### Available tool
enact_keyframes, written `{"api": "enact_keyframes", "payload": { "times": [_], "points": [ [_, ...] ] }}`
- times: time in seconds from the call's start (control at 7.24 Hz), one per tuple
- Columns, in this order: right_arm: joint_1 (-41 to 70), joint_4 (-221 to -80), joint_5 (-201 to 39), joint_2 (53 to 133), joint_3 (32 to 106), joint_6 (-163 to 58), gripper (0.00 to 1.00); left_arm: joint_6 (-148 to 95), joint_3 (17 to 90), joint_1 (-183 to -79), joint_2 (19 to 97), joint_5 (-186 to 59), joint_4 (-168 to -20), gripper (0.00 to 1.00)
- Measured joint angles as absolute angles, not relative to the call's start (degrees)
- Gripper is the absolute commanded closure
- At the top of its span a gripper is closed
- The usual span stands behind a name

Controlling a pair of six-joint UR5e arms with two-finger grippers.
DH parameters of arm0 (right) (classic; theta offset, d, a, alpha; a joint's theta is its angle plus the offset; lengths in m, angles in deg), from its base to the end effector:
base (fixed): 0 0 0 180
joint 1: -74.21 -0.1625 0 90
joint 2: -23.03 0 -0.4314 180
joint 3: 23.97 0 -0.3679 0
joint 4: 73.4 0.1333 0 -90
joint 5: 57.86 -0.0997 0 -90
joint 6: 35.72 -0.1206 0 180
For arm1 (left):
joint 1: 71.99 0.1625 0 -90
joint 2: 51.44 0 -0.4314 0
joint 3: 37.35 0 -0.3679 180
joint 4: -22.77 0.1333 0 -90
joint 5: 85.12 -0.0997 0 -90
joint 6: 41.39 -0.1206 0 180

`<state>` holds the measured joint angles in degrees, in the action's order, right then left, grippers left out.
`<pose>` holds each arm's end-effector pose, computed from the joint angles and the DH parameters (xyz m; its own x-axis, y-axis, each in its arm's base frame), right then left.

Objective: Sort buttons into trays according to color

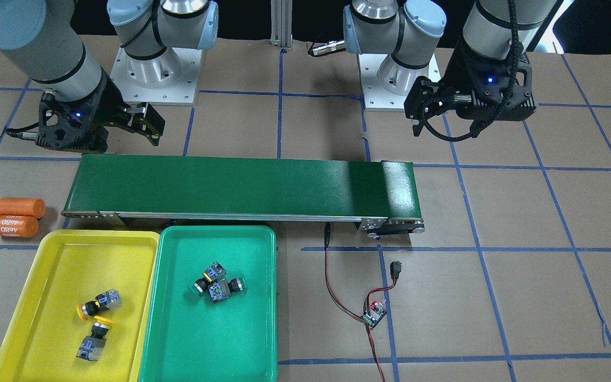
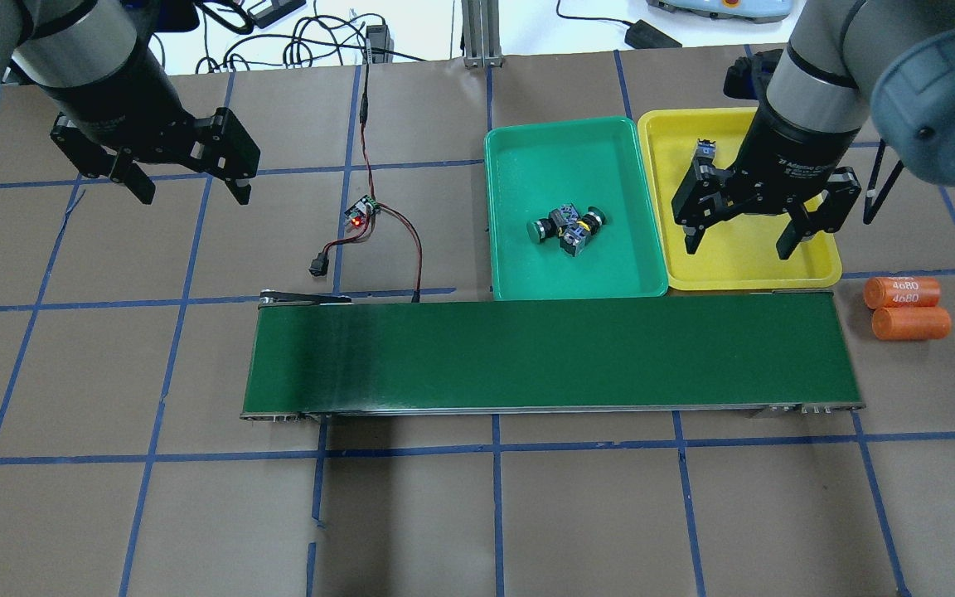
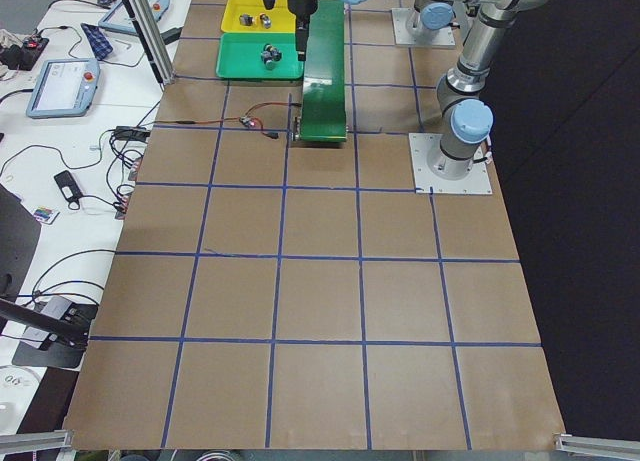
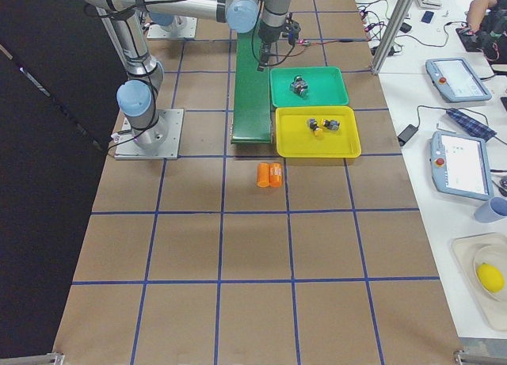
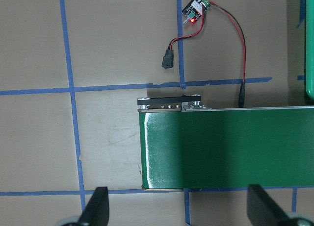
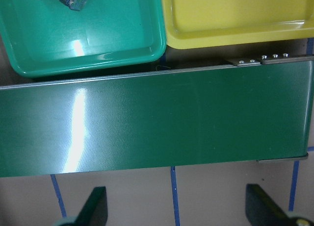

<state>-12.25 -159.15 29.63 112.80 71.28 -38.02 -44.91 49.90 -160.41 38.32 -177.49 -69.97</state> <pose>0.1108 -0.4536 0.4232 -0.9934 0.1085 -0.0363 0.1008 0.9802 0.1706 -0.1154 -0.4692 0.4930 -0.9986 0.0337 -0.0415 0.0338 0.9994 -0.0018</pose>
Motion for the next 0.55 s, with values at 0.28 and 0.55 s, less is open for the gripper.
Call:
{"api": "enact_keyframes", "payload": {
  "times": [0.28,0.55],
  "points": [
    [-12.56,-158.84,29.66,116.51,72.98,-38.53,0.0,-44.9,49.92,-160.45,38.38,-177.51,-69.92,0.0],
    [-14.66,-159.2,29.7,118.78,75.1,-38.59,0.0,-44.9,49.87,-160.36,38.33,-177.51,-69.89,0.0]
  ]
}}
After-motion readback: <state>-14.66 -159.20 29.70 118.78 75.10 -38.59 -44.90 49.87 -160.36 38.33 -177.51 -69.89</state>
